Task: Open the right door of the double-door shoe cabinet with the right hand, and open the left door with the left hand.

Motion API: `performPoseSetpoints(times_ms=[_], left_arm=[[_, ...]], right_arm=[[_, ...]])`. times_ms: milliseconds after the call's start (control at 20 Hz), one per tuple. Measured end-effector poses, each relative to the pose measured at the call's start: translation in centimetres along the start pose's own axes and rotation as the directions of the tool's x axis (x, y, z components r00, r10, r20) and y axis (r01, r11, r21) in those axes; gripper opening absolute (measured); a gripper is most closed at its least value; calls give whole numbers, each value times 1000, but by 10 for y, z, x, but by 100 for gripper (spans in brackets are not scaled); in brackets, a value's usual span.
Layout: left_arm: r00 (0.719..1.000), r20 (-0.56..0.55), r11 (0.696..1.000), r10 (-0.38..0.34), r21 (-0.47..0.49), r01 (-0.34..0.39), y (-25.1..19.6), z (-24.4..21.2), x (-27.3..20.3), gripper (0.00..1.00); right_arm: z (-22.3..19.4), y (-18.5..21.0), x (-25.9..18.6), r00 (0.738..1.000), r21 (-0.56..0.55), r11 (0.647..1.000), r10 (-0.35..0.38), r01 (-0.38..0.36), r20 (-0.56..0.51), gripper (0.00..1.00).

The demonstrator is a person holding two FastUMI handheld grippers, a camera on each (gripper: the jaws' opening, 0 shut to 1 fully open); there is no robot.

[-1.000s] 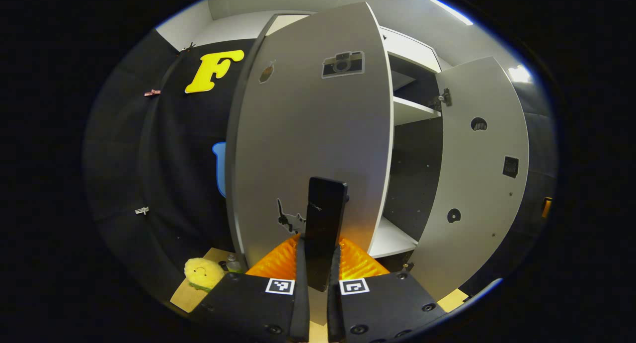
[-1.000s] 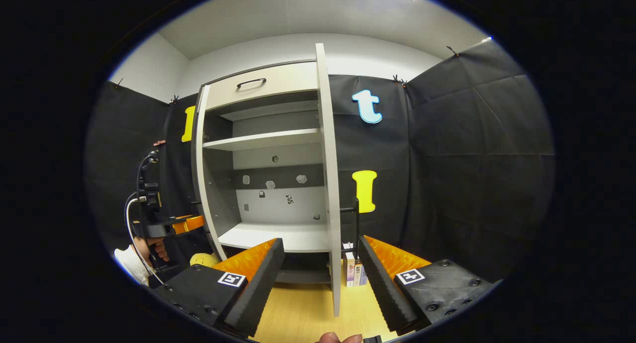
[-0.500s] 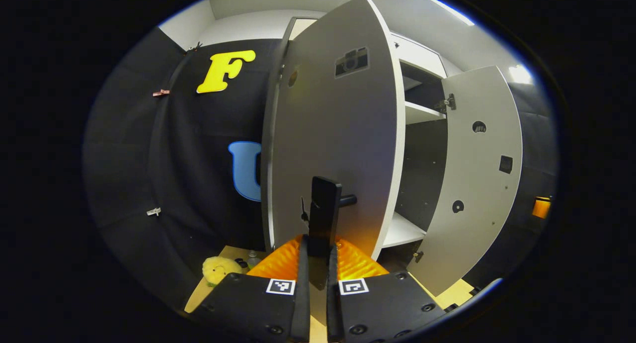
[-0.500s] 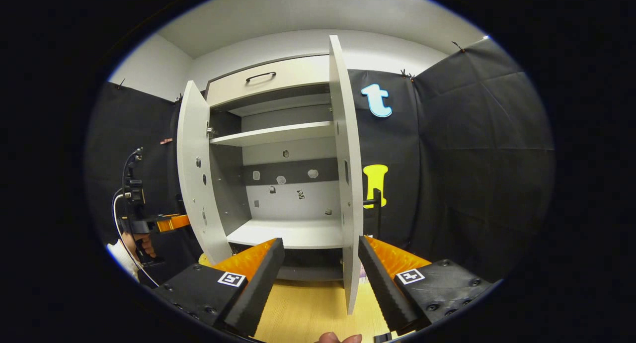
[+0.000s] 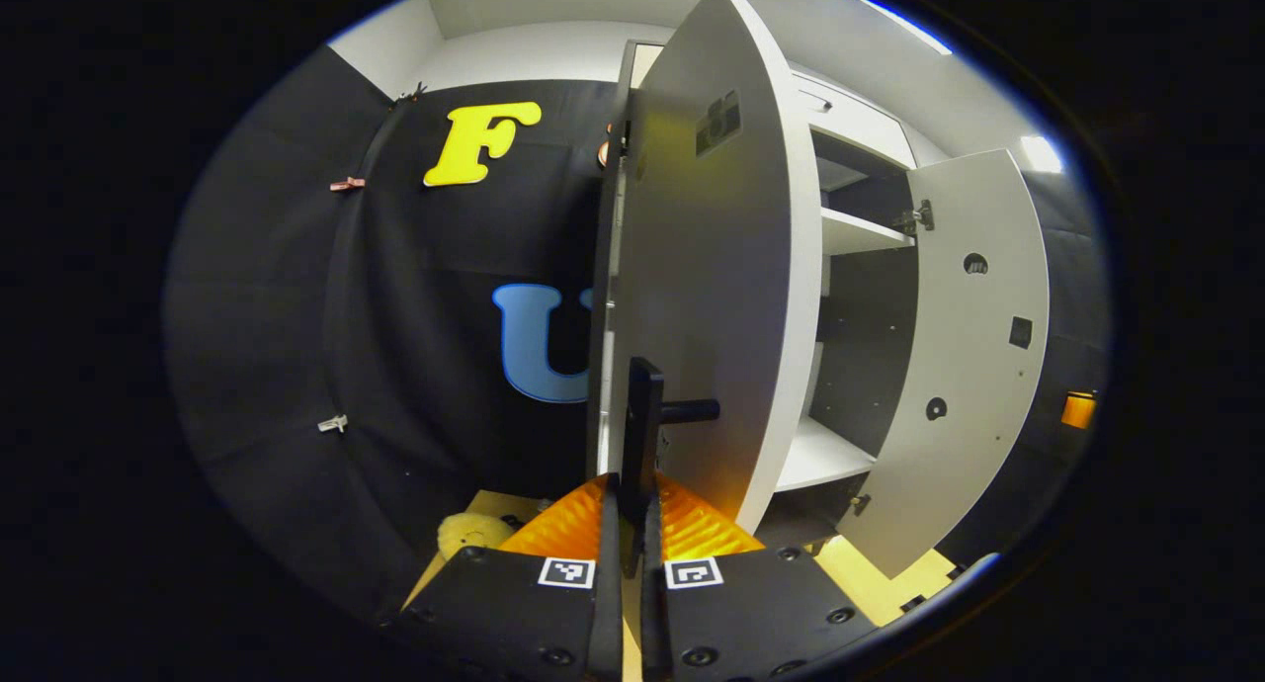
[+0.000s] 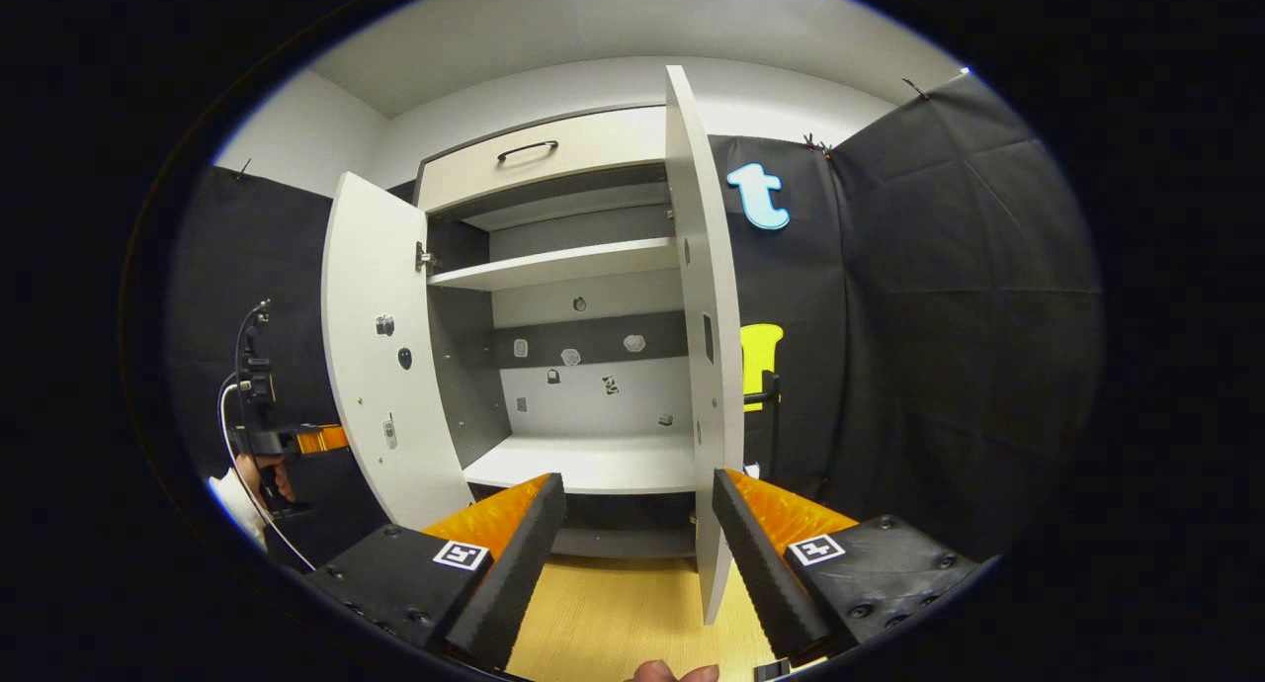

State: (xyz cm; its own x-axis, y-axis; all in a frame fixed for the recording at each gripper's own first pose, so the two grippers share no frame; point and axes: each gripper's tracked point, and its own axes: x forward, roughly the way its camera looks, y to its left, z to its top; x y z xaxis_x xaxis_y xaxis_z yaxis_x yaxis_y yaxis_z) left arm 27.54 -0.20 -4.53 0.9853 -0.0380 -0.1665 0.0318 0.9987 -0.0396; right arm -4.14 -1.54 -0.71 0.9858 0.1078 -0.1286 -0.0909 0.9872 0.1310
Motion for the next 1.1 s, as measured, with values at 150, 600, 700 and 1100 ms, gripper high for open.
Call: performPoseSetpoints(times_ms=[150, 600, 700, 1100], left_arm=[[999, -7, 999, 33, -3, -33, 46, 1, -1, 5], [1000, 8, 1000, 2, -29, -2, 42, 3, -2, 5], [1000, 10, 1000, 19, -22, -19, 42, 5, -11, 5], [995, 45, 995, 87, -42, -86, 24, 11, -70, 5]], right_arm=[[6, 11, -2, 1000, -7, 1000, 15, -15, 11, 98], [4, 12, 0, 1000, -21, 1000, 14, -14, 5, 94], [3, 10, 0, 1000, -18, 1000, 13, -13, 1, 94], [2, 6, 0, 1000, -14, 1000, 17, -17, 1, 98]])
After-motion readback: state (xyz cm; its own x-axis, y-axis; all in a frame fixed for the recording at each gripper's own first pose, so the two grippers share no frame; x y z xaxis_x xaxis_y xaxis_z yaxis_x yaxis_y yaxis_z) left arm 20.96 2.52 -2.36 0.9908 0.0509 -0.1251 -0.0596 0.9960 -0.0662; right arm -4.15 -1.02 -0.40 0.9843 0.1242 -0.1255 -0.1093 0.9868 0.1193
